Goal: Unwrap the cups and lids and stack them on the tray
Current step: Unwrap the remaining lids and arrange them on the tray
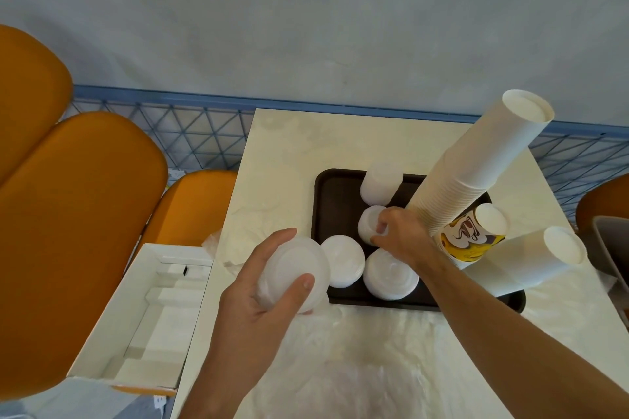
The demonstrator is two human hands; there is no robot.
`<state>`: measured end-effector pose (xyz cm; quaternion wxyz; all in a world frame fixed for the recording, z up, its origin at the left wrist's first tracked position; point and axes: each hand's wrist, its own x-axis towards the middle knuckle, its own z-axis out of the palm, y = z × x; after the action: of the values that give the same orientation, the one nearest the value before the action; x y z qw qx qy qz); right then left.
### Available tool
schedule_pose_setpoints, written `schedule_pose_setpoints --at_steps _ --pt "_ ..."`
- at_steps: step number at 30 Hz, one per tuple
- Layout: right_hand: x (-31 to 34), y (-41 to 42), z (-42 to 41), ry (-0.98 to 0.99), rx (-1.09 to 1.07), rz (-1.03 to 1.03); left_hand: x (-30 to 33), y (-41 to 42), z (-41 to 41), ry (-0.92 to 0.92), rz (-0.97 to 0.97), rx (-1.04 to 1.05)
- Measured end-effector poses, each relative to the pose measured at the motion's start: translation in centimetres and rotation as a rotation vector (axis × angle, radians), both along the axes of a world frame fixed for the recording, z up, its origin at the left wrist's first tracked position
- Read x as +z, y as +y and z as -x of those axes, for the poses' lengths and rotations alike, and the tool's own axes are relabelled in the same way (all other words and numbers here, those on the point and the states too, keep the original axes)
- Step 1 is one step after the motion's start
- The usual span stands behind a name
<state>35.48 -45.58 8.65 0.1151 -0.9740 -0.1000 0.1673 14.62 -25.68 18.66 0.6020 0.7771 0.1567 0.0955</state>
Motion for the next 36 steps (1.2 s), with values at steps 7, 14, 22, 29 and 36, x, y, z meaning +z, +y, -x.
schedule_pose_setpoints --at_steps 7,14,22,29,36 --pt "5.5 0.7 1.9 -0.064 -0.116 -0.505 0.7 -0.6 0.2 -0.024 0.014 0.002" --pt "13.2 1.6 10.5 0.162 0.030 -1.002 1.1 -1.9 -0.3 0.002 0.004 -0.045" --pt "11.9 -0.2 12.5 0.002 0.003 -0.881 1.7 -4.1 -0.2 -0.009 -0.039 -0.117" --pt "11.7 -1.2 13.1 -0.034 0.030 -0.843 1.9 -5.1 0.2 0.024 -0.107 -0.121" --pt "11.3 -2.0 13.5 0.059 -0.077 -0.952 1.2 -5.3 0.6 0.026 -0.087 -0.120"
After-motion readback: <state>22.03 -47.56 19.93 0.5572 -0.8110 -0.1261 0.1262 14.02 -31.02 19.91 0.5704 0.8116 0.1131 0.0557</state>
